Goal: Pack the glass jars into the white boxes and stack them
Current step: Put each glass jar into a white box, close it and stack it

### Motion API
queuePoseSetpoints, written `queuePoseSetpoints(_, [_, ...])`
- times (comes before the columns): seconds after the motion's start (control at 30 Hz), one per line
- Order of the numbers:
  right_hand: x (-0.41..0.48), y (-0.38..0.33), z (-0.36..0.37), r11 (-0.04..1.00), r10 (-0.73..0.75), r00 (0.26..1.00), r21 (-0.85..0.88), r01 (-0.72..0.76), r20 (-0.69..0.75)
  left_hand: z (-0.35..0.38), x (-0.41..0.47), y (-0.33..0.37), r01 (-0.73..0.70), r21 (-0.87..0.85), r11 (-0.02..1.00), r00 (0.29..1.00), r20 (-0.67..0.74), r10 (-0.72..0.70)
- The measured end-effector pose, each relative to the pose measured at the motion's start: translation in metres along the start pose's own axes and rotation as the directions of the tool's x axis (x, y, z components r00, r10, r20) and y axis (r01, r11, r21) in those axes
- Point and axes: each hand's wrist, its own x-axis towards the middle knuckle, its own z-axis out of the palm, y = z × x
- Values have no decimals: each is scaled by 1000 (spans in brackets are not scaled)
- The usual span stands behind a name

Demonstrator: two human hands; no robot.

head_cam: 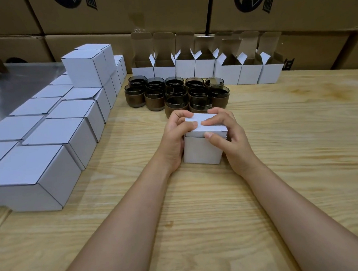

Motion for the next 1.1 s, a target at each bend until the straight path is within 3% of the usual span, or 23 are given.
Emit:
queuePoseSetpoints(0.13, [3,3,-1,988,75,997,140,-73,-11,2,-2,1,-5,51,999,1000,-28,7])
queuePoseSetpoints(0.23, [4,4,-2,983,109,994,149,-106,-12,2,-3,2,9,52,999,999,-37,-7])
queuePoseSetpoints(0.43, [3,7,-11,895,215,971,378,-237,100,-3,-4,4,33,33,999,998,-52,-31])
queuePoseSetpoints(0.5, [5,8,-12,872,251,963,410,-267,92,-1,-6,4,-44,106,993,992,-112,56])
queuePoseSetpoints(0.53, [6,7,-12,858,273,958,428,-285,90,0,-8,3,-151,222,963,972,-145,186])
queuePoseSetpoints(0.57, [6,7,-12,850,289,953,436,-297,87,0,-12,0,-283,435,855,916,-142,376])
queuePoseSetpoints(0.63, [6,5,-11,853,297,952,426,-301,79,0,-18,-7,-429,818,383,748,85,658])
queuePoseSetpoints(0.67, [6,4,-10,857,294,953,420,-298,74,1,-21,-10,-434,885,170,694,208,689])
queuePoseSetpoints(0.7, [6,3,-10,859,294,953,419,-295,69,3,-23,-13,-411,911,28,678,285,678])
queuePoseSetpoints(0.77, [7,3,-11,849,298,953,441,-292,59,7,-23,-18,-337,939,-74,729,310,611])
queuePoseSetpoints(0.87, [9,3,-10,839,290,955,463,-286,63,9,-21,-17,-210,976,-58,779,203,594])
queuePoseSetpoints(1.0, [11,4,-6,847,276,958,452,-281,77,6,-17,-14,-63,955,290,849,-102,519])
queuePoseSetpoints(1.1, [14,6,-8,807,358,933,492,-326,32,0,-12,-1,-15,850,527,831,-282,479])
